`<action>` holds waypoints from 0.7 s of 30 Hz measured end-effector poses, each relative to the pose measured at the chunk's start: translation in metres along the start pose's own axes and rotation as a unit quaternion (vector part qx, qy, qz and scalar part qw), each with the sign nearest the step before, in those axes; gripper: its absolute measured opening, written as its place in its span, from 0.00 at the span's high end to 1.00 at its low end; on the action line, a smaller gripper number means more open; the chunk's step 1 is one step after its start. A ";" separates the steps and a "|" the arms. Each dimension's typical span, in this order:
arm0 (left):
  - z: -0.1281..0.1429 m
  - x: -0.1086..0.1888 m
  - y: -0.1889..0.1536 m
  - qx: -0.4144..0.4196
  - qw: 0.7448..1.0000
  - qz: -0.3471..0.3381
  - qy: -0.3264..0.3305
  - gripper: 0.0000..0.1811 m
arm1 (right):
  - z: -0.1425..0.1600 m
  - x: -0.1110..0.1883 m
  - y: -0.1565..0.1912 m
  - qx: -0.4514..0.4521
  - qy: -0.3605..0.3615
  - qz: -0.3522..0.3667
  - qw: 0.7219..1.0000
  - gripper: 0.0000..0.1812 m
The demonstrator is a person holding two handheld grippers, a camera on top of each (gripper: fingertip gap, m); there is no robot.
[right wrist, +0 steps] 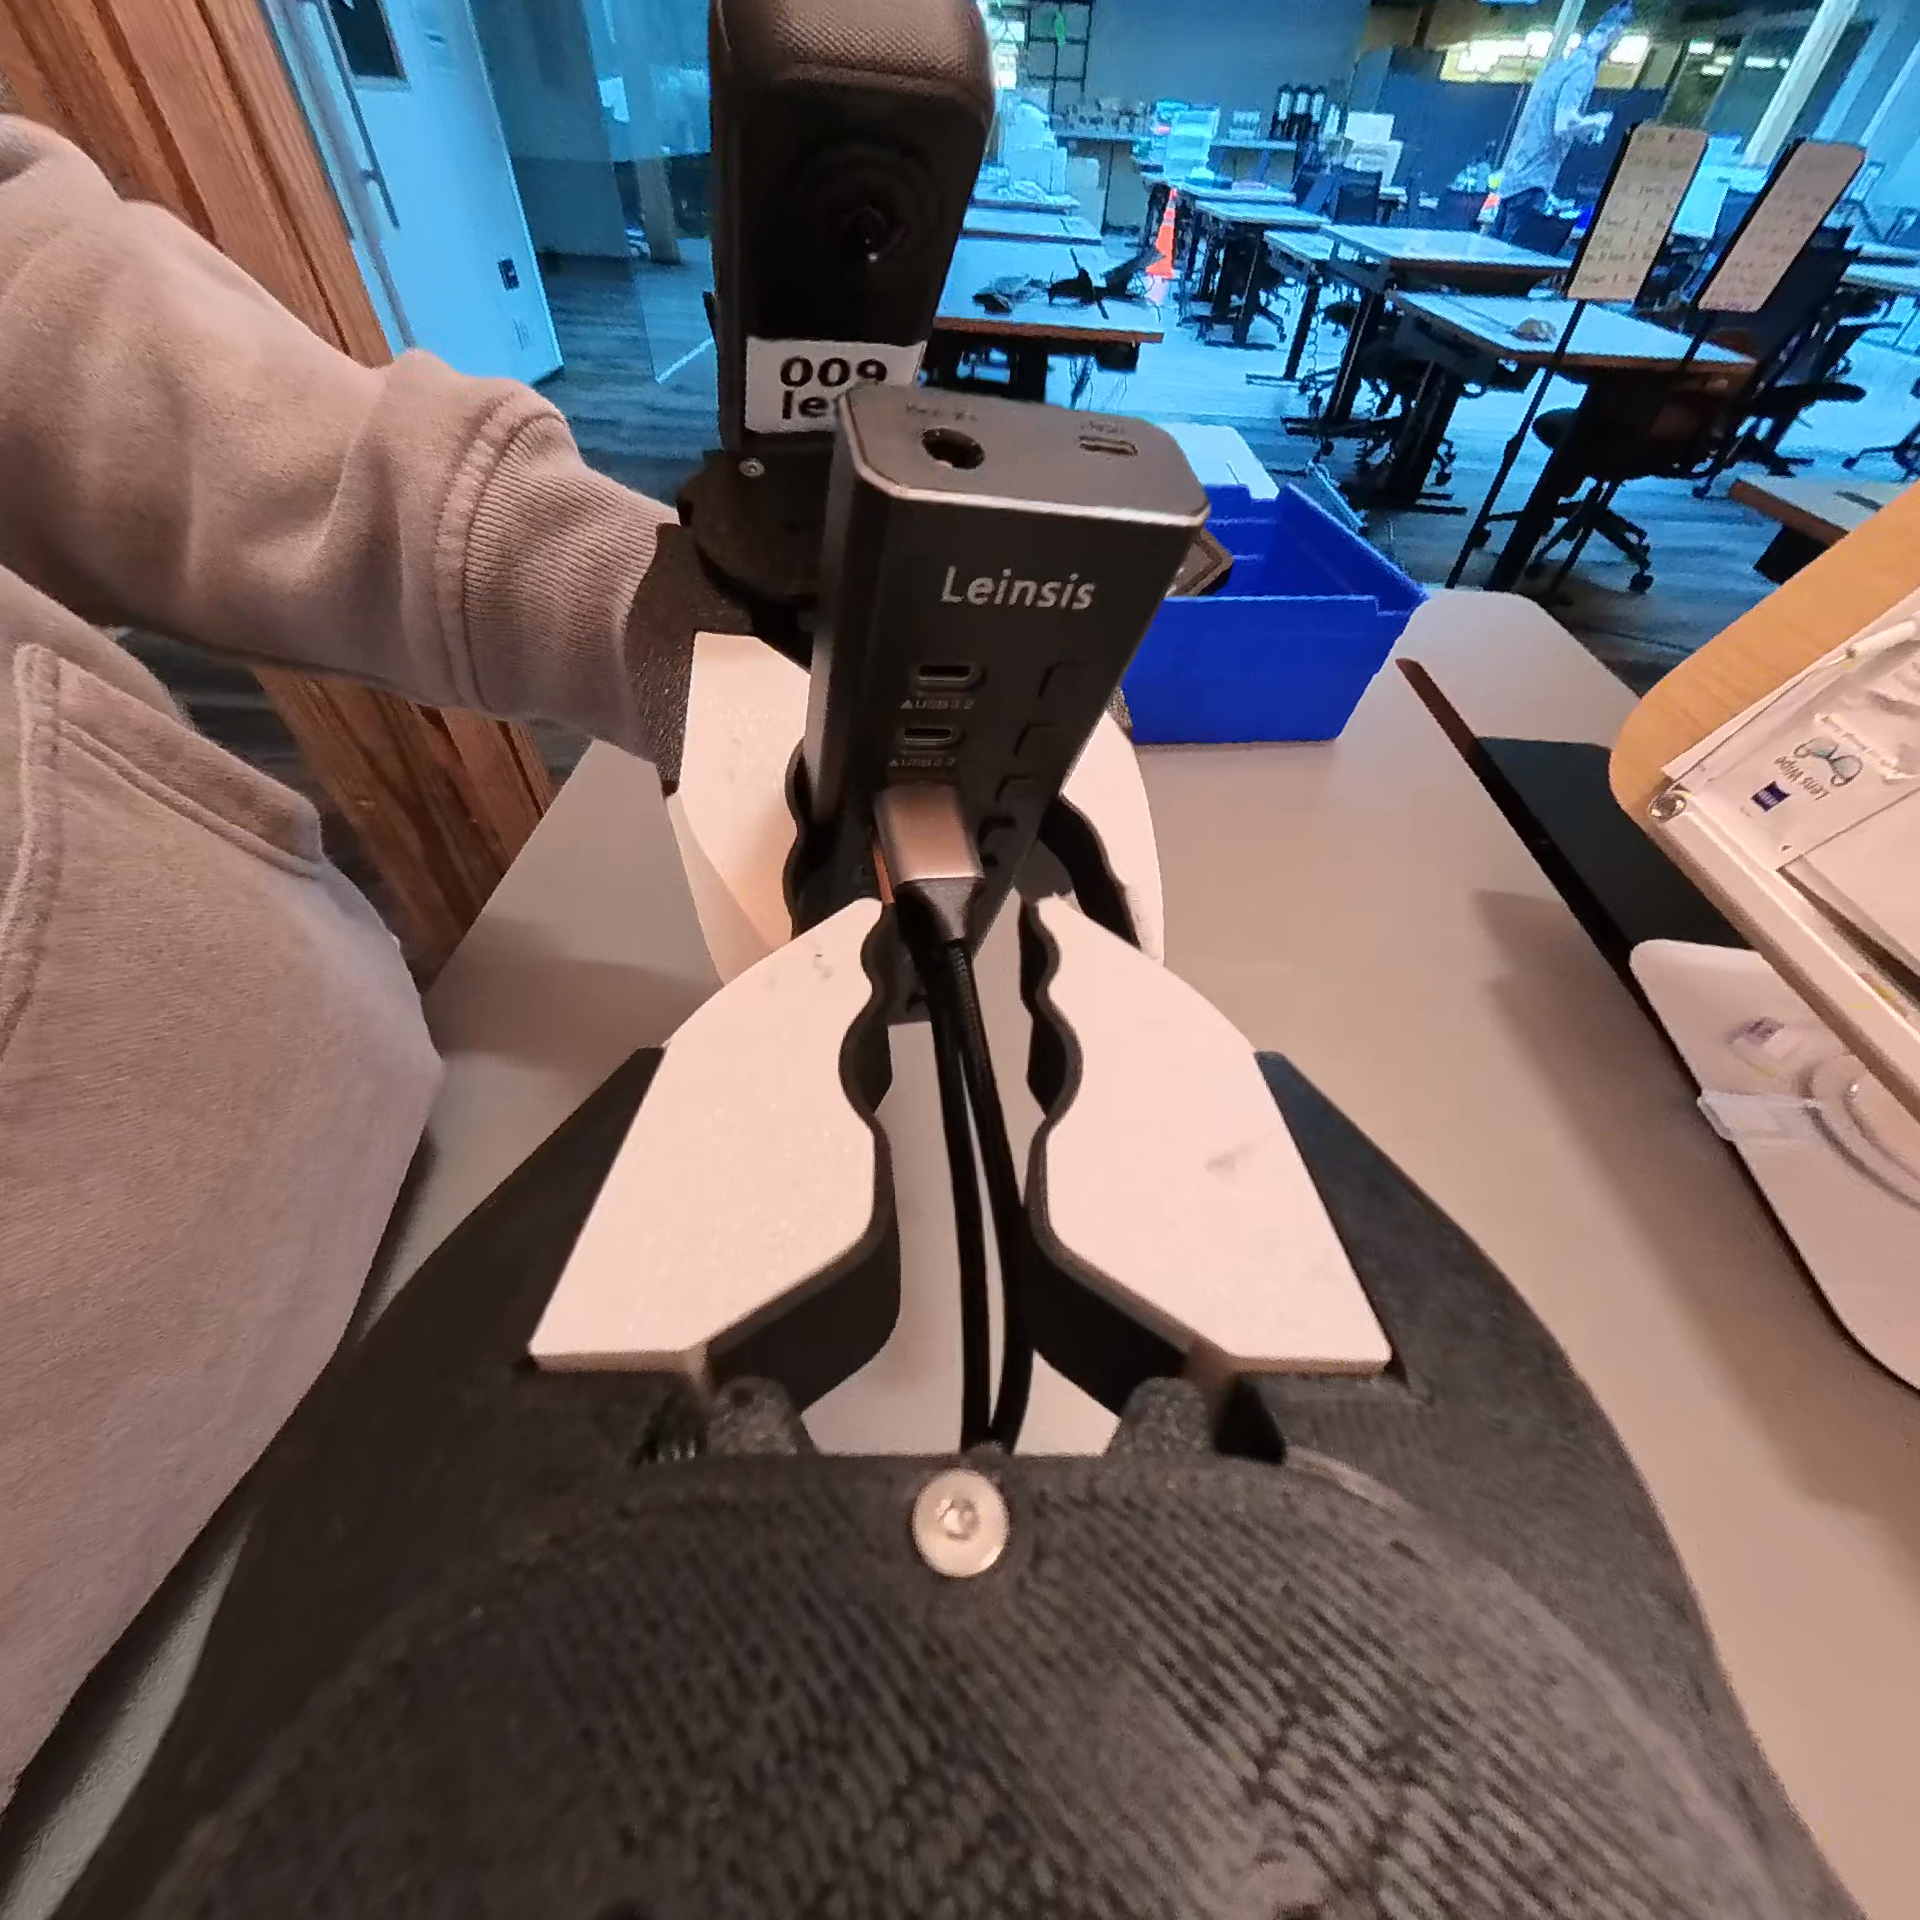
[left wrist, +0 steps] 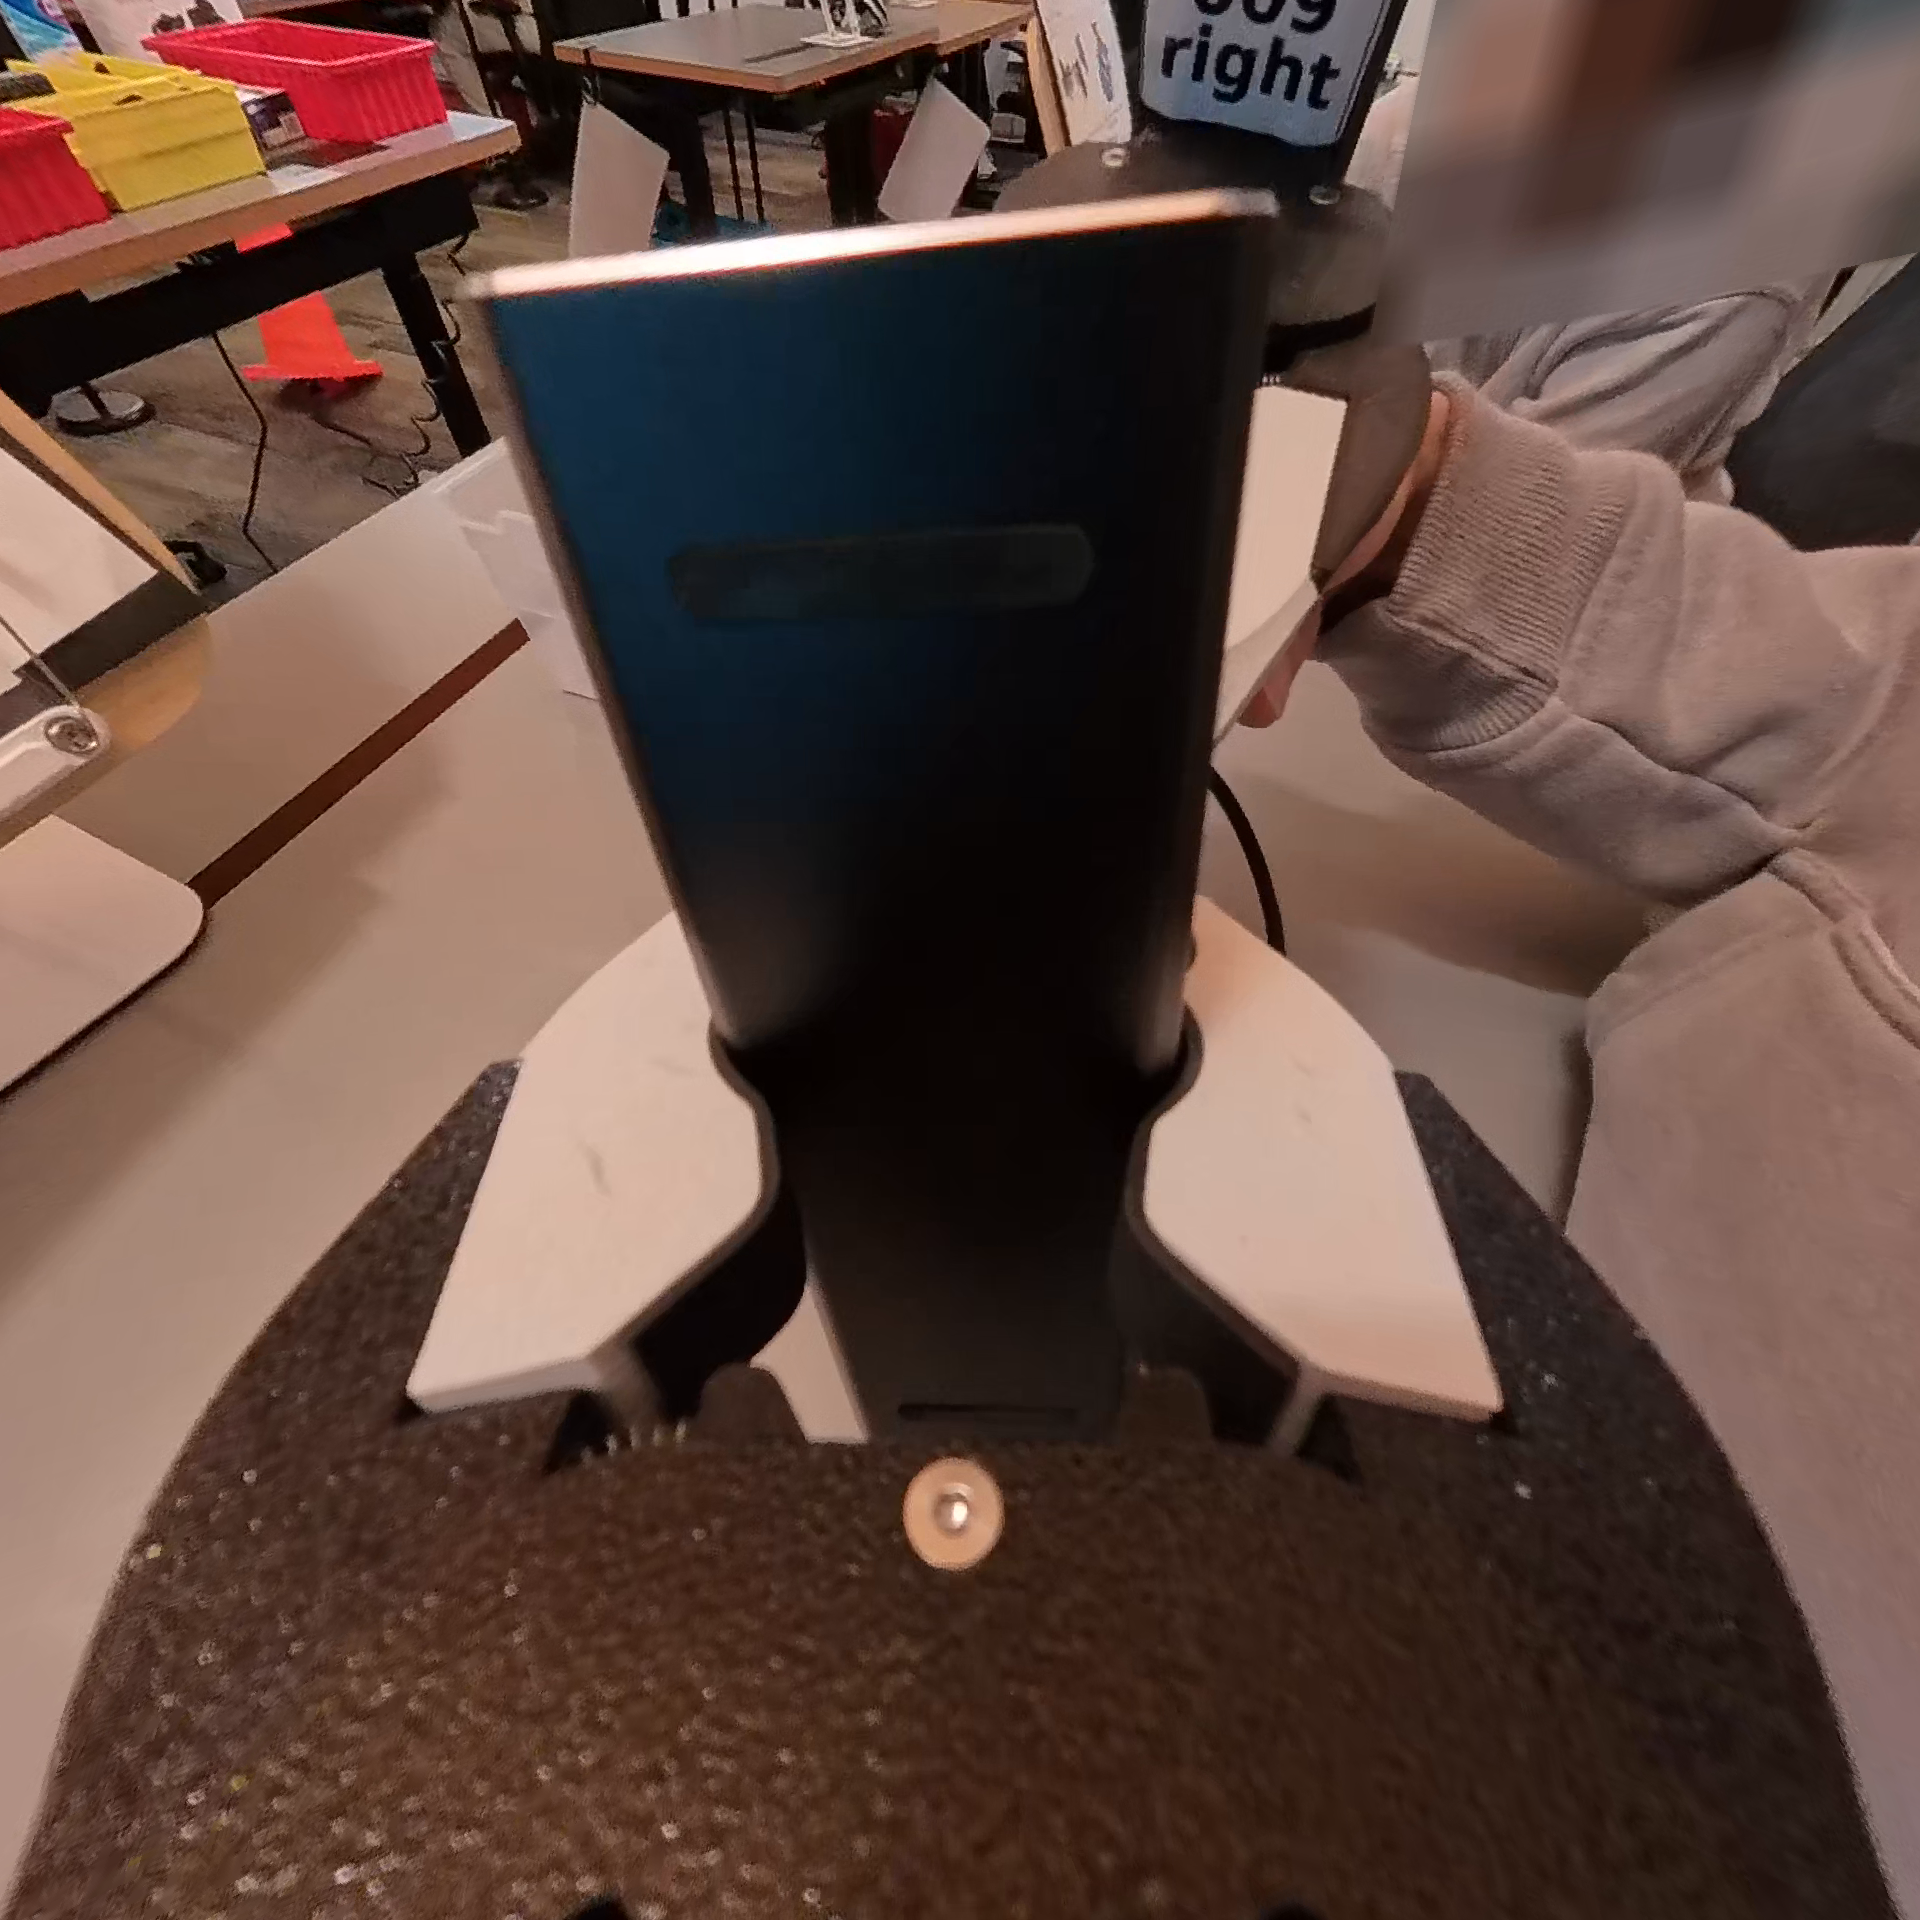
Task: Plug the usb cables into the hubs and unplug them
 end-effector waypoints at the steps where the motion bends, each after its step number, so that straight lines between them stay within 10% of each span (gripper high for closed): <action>1: -0.001 0.000 0.000 0.001 1.000 -0.002 0.003 0.60 | 0.000 0.000 -0.001 0.001 -0.003 -0.001 1.000 0.88; 21: 0.001 -0.005 0.005 0.013 1.000 -0.018 0.011 0.60 | 0.008 -0.007 -0.006 0.009 -0.005 -0.039 0.999 0.86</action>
Point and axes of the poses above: each gripper's, where its closed fingertips meet, x back along the fingers, z out of its underside, y = z × x across the jaws, the point moved 7 cm from there along x, back along the fingers, and after that the axes turned 6 degrees about -y, right-handed, at the moved point
